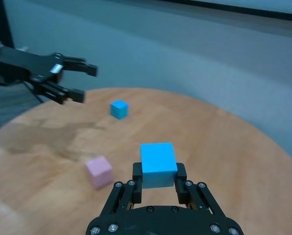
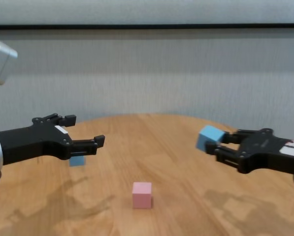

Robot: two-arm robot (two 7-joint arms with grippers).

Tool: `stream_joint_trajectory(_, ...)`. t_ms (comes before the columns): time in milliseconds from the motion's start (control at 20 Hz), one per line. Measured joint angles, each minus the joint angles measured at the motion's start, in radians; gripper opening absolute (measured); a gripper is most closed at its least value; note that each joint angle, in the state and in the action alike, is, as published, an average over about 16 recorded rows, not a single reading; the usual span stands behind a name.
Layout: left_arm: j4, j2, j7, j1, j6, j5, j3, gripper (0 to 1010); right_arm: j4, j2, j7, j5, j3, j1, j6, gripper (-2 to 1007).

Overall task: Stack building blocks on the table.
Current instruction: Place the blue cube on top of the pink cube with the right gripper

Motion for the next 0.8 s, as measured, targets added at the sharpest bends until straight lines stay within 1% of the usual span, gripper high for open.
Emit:
stream_joint_trajectory(150,0.000,0.000,0.000,0.000,0.000,0.000,0.000,999,-0.025,-0.007,0.007,0.011,-0.018,-0.004,0.007,372)
stream_joint_trajectory(350,0.000,0.000,0.000,0.000,0.000,0.000,0.000,999,-0.035,-0.020,0.010,0.012,-0.048,-0.001,0.012,372)
stream_joint_trajectory(600,0.000,0.000,0.000,0.000,0.000,0.000,0.000,1000,-0.020,-0.040,0.005,0.003,-0.086,0.012,0.012,372)
stream_joint_trajectory(800,0.000,0.000,0.000,0.000,0.000,0.000,0.000,999,-0.001,-0.055,0.000,-0.007,-0.112,0.025,0.010,372)
